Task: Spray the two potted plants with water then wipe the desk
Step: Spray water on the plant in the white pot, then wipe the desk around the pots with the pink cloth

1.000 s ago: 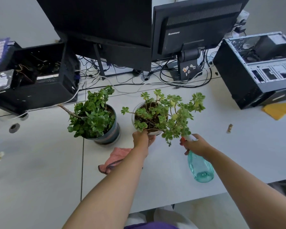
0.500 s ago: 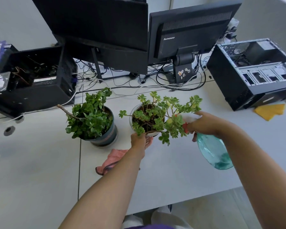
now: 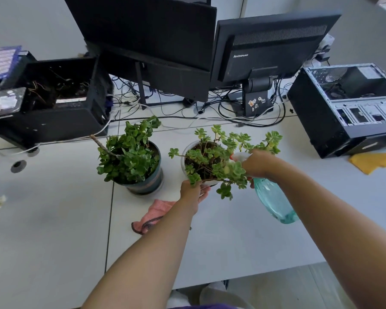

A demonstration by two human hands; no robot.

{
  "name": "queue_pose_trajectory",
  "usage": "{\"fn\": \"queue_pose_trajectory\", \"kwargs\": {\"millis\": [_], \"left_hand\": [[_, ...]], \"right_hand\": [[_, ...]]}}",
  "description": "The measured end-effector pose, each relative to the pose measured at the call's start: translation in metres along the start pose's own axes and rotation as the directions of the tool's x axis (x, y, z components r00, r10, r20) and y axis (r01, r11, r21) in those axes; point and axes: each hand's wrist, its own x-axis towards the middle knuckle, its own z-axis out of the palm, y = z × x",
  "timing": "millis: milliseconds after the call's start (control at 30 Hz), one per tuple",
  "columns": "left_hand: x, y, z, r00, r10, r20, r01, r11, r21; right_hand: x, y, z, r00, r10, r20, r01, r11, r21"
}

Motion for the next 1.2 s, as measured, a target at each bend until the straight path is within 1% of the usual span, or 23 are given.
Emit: {"fn": "queue_pose_trajectory", "kwargs": {"millis": [100,200,267,333,367,433,467,533,567,633,667,733,800,833,900,967,1100,1133,1200], "left_hand": [[0.001,0.0,0.0,1.0,0.017,0.001,-0.017,1.0,0.002],[0.001,-0.001,0.002,0.999,0.039,-0.018,-0.039,0.999,0.005],[0.001,-0.002,0.002,0.998,0.048,-0.033,-0.048,0.999,0.009],[0.002,-0.002,0.003,0.998,0.052,-0.039,-0.051,0.998,0.022],[0.002,-0.001,0.003,0.998,0.051,-0.043,-0.05,0.998,0.027],[0.004,-0.001,0.006,0.997,0.04,-0.06,-0.038,0.999,0.033],[0.004,-0.001,0.008,0.997,0.036,-0.065,-0.034,0.999,0.03],[0.002,-0.003,0.016,0.998,0.03,-0.056,-0.029,0.999,0.023],[0.0,-0.003,0.02,0.999,0.027,-0.042,-0.027,1.0,0.014],[-0.002,-0.006,0.031,1.0,0.019,-0.006,-0.019,1.0,0.005],[-0.002,-0.007,0.037,1.0,0.019,0.0,-0.019,1.0,0.007],[-0.001,-0.009,0.045,1.0,0.03,-0.001,-0.03,0.999,0.021],[0.001,-0.01,0.053,0.999,0.04,-0.02,-0.039,0.998,0.046],[0.002,-0.01,0.055,0.998,0.043,-0.035,-0.041,0.998,0.056],[0.001,-0.012,0.059,0.996,0.053,-0.065,-0.049,0.997,0.063],[-0.001,-0.015,0.059,0.995,0.06,-0.079,-0.054,0.996,0.068],[-0.007,-0.022,0.054,0.998,0.046,-0.035,-0.041,0.988,0.147],[-0.01,-0.022,0.052,0.999,0.04,-0.031,-0.035,0.986,0.16],[-0.017,-0.021,0.046,0.999,0.029,-0.041,-0.021,0.986,0.168]], "right_hand": [[0.004,0.005,0.004,0.999,0.026,-0.034,-0.027,1.0,-0.013],[-0.003,0.004,0.004,1.0,-0.016,0.015,0.017,0.999,-0.03],[-0.006,0.006,0.004,0.998,-0.052,0.018,0.052,0.998,-0.028],[-0.009,0.014,0.006,0.999,-0.028,-0.027,0.029,0.998,0.056],[-0.009,0.021,0.009,0.999,-0.002,-0.042,0.007,0.991,0.132],[-0.011,0.042,0.017,0.999,0.034,-0.041,-0.017,0.94,0.342],[-0.014,0.052,0.022,0.998,0.023,-0.056,0.003,0.906,0.423],[-0.014,0.075,0.035,0.985,0.022,-0.173,0.078,0.83,0.553],[-0.014,0.086,0.044,0.964,0.048,-0.261,0.122,0.794,0.596],[-0.009,0.112,0.062,0.891,0.129,-0.436,0.212,0.73,0.65],[-0.006,0.125,0.071,0.852,0.172,-0.495,0.237,0.716,0.656],[0.006,0.15,0.084,0.807,0.285,-0.518,0.136,0.764,0.631],[0.02,0.173,0.09,0.802,0.402,-0.442,-0.035,0.77,0.637],[0.026,0.182,0.092,0.803,0.436,-0.406,-0.099,0.77,0.631],[0.036,0.196,0.093,0.802,0.458,-0.384,-0.158,0.783,0.602],[0.043,0.205,0.095,0.797,0.45,-0.404,-0.147,0.792,0.593],[0.045,0.208,0.109,0.796,0.383,-0.468,-0.088,0.839,0.537],[0.046,0.206,0.113,0.801,0.373,-0.469,-0.07,0.836,0.545],[0.047,0.202,0.121,0.809,0.384,-0.445,-0.045,0.795,0.605]]}}
